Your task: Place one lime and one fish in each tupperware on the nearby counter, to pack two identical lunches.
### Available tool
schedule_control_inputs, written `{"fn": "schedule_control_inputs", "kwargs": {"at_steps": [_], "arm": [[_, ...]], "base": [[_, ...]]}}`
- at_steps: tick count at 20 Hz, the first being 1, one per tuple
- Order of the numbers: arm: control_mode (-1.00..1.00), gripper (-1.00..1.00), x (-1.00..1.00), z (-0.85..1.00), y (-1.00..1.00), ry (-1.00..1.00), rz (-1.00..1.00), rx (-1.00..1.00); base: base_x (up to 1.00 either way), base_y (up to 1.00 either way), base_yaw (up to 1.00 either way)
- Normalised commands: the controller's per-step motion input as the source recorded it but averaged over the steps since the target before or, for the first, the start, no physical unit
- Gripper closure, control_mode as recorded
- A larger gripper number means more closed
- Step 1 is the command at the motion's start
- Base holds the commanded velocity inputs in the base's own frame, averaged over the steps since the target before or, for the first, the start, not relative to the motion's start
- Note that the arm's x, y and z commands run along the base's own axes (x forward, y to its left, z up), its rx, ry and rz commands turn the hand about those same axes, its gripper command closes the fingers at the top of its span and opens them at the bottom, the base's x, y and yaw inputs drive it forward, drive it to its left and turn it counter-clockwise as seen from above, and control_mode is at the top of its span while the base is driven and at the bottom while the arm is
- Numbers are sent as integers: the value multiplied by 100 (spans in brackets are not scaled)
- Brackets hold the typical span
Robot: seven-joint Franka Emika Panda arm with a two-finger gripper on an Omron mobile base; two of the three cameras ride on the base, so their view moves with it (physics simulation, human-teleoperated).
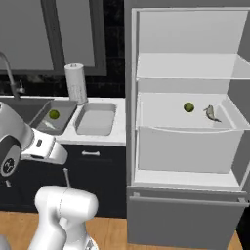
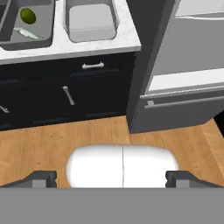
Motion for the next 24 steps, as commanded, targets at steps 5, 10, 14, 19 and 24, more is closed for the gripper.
{"fn": "schedule_control_inputs", "kwargs": {"at_steps": [5,10,14,19,24], "arm": [[100,-100,0,0,0,0,0,0],[100,-100,0,0,0,0,0,0],[100,-100,0,0,0,0,0,0],[100,-100,0,0,0,0,0,0],[100,-100,0,0,0,0,0,0]], "base": [[17,-100,0],[23,-97,0],[67,-31,0],[72,-11,0],[2,-65,0]]}}
